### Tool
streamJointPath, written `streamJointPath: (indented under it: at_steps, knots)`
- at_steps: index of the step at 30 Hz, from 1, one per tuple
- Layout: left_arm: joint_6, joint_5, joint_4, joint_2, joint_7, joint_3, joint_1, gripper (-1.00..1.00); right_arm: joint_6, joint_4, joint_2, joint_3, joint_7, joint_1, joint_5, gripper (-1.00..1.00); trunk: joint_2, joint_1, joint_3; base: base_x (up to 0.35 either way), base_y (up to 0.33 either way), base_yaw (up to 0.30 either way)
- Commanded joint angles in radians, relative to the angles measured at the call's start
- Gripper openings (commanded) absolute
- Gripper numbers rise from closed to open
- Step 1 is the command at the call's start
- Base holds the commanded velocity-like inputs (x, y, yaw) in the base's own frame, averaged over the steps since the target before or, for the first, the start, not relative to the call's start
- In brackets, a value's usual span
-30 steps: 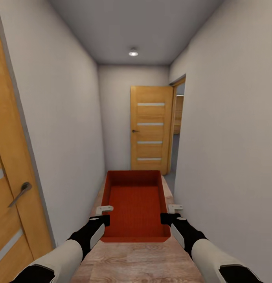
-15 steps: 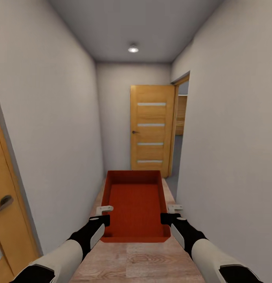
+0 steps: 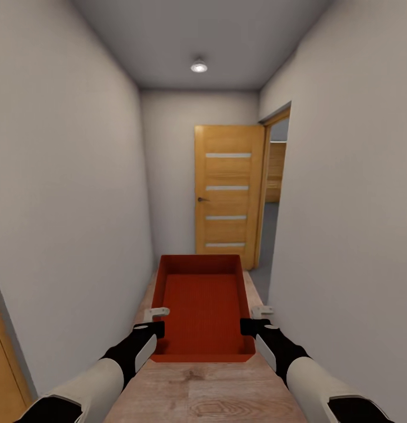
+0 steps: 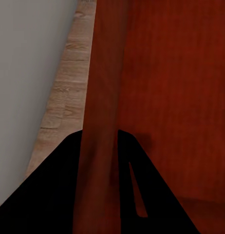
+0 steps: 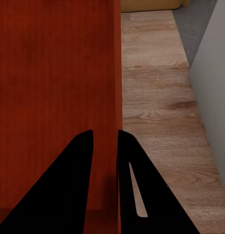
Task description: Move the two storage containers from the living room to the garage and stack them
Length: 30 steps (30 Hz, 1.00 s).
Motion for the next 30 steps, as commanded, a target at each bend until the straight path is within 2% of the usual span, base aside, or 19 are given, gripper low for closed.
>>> streamJointPath:
  at_steps: [1, 30]
  knots:
    - [0.004, 0.001, -0.008, 0.043, 0.007, 0.044, -0.001, -1.0, 0.006, 0.0, -0.007, -0.009, 0.003, 0.0, -0.022, -1.0, -0.001, 0.001, 0.0, 0.329, 0.0, 0.0]
    - [0.004, 0.001, -0.009, 0.049, 0.007, 0.044, -0.001, -1.0, 0.006, 0.0, -0.007, -0.008, 0.003, 0.0, -0.022, -1.0, -0.001, 0.001, 0.0, 0.329, 0.0, 0.0]
